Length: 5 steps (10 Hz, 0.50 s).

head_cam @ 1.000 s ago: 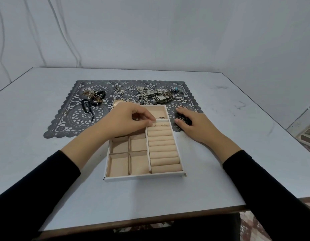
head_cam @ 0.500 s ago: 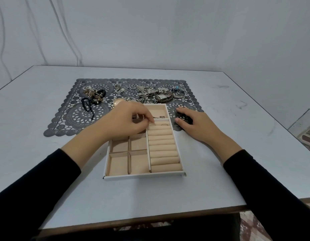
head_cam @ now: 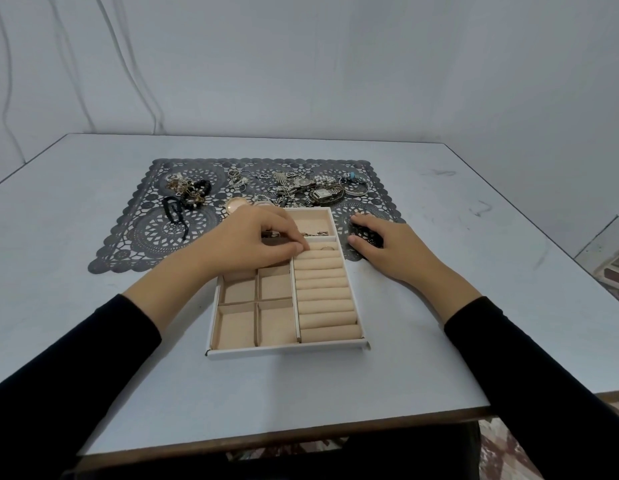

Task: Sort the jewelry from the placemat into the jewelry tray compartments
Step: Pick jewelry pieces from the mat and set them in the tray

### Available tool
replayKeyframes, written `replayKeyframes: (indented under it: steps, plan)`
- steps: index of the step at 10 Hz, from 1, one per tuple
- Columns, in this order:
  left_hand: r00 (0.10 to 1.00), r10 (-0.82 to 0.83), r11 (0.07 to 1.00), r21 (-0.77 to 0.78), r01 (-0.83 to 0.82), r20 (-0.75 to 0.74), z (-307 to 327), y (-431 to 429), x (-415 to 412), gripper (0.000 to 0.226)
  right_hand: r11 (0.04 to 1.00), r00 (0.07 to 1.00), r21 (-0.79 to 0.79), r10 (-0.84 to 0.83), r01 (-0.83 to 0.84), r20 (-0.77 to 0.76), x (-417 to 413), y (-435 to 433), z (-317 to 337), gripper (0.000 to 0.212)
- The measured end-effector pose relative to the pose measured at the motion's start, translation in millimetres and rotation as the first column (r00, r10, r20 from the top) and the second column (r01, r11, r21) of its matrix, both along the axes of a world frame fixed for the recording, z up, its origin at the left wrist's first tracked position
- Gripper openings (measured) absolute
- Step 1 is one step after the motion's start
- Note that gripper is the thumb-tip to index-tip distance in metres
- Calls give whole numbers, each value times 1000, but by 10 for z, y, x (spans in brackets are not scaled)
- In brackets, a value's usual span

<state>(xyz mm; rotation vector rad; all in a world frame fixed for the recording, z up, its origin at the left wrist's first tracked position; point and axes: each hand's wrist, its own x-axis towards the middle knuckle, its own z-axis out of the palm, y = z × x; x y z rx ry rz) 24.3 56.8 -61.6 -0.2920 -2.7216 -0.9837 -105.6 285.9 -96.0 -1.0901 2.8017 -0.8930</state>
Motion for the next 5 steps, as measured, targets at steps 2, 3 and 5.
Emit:
replayKeyframes:
  steps: [2, 3, 5]
  plan:
    - [999, 17, 998, 54, -20, 50, 55, 11, -20, 10, 1000, 1000, -1, -3, 3, 6, -1, 4, 0, 45]
    - [997, 39, 997, 65, -43, 70, 72, 31, -31, 10, 1000, 1000, -5, -4, 4, 9, -3, 3, -1, 45]
    - [989, 85, 987, 125, -100, 120, 81, 60, -57, 9, 1000, 1000, -3, -6, 6, 5, -4, -2, 0, 45]
